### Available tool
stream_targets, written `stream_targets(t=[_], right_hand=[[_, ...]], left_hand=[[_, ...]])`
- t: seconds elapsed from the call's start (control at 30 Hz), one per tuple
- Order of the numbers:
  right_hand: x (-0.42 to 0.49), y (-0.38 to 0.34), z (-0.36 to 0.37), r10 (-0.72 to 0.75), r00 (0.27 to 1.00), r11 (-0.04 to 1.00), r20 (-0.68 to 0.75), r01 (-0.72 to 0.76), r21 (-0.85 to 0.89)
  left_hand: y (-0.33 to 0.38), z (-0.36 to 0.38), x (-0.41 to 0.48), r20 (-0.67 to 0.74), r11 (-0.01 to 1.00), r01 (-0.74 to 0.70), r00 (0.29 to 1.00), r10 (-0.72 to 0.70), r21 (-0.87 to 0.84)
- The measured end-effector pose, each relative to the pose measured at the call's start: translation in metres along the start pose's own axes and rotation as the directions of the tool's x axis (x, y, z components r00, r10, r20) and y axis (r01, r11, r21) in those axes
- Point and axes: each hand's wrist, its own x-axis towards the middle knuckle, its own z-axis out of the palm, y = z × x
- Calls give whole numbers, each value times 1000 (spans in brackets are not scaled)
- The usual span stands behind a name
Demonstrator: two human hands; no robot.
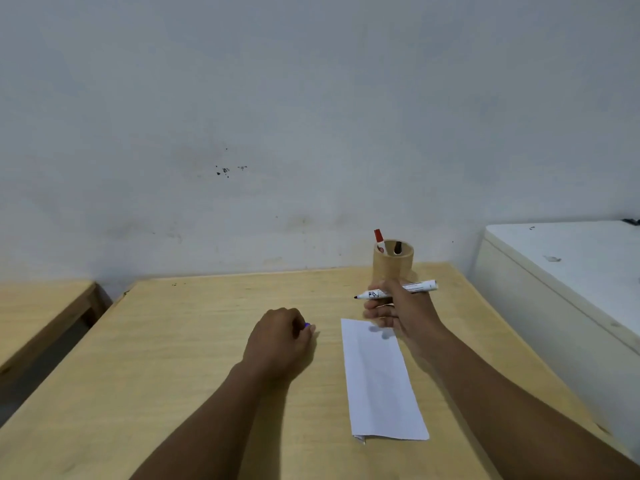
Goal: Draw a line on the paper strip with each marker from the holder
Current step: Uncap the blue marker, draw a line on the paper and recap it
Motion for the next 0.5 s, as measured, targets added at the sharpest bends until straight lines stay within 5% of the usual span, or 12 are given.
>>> stream_targets(t=[0.3,0.5], right_hand=[[4,25,14,-28,999,998,41,31,-56],[8,34,18,-41,999,995,25,43,-91]], left_hand=[[2,-4,6,108,1000,14,994,-11,-23],[18,-2,1,136,978,-188,975,174,92]])
